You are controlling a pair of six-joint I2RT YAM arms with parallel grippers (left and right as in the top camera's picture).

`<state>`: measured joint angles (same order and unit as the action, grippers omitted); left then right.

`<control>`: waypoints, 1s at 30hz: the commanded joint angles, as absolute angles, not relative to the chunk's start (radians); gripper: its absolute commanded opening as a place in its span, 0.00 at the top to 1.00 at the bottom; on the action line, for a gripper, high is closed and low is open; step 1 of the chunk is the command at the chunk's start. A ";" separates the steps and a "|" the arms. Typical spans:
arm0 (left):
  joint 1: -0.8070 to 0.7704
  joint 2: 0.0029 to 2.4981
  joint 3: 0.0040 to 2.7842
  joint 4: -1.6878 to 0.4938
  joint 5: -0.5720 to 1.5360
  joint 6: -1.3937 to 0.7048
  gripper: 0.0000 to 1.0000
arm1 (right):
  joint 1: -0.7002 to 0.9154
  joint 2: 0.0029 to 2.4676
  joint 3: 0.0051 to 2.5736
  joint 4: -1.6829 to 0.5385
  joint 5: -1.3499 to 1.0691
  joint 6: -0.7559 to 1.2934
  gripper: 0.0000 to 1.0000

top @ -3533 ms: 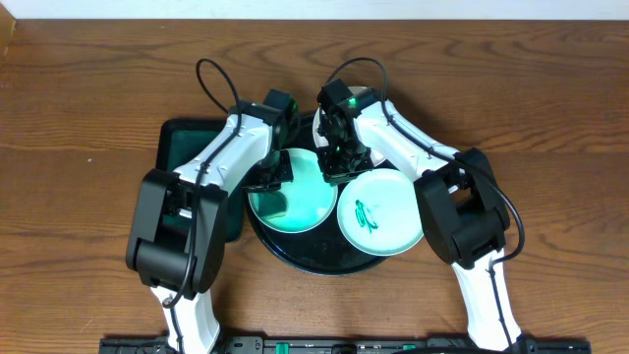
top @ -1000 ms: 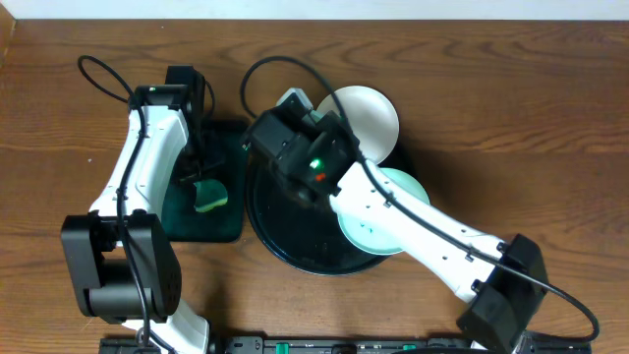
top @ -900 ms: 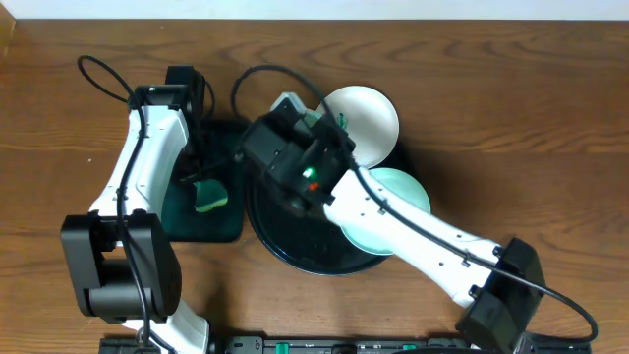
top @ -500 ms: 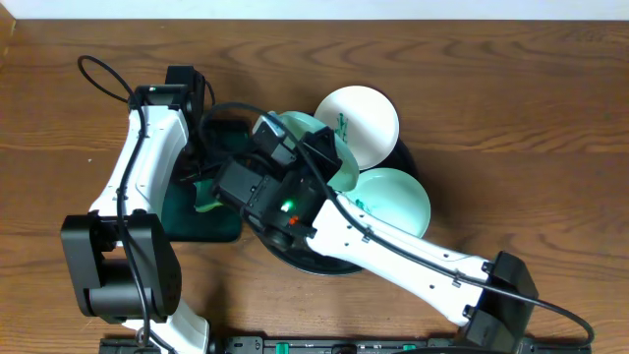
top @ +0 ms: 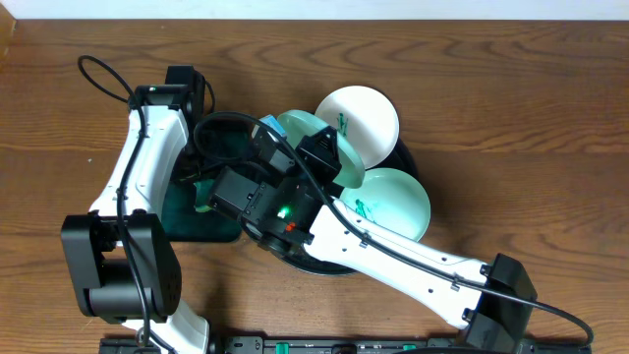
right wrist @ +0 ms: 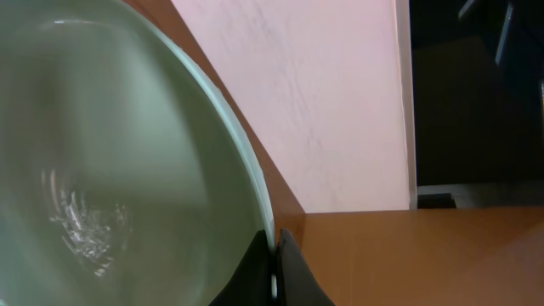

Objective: Clean dirty plates on tray and stack at the side
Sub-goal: 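Grip the cleaned left plate with the right gripper and lift it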

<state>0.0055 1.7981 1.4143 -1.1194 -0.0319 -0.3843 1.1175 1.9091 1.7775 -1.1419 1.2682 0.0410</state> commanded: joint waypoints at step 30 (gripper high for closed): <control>0.010 1.807 1.415 -1.144 -0.033 -0.367 0.93 | 0.884 1.896 1.774 -1.226 1.150 0.231 0.99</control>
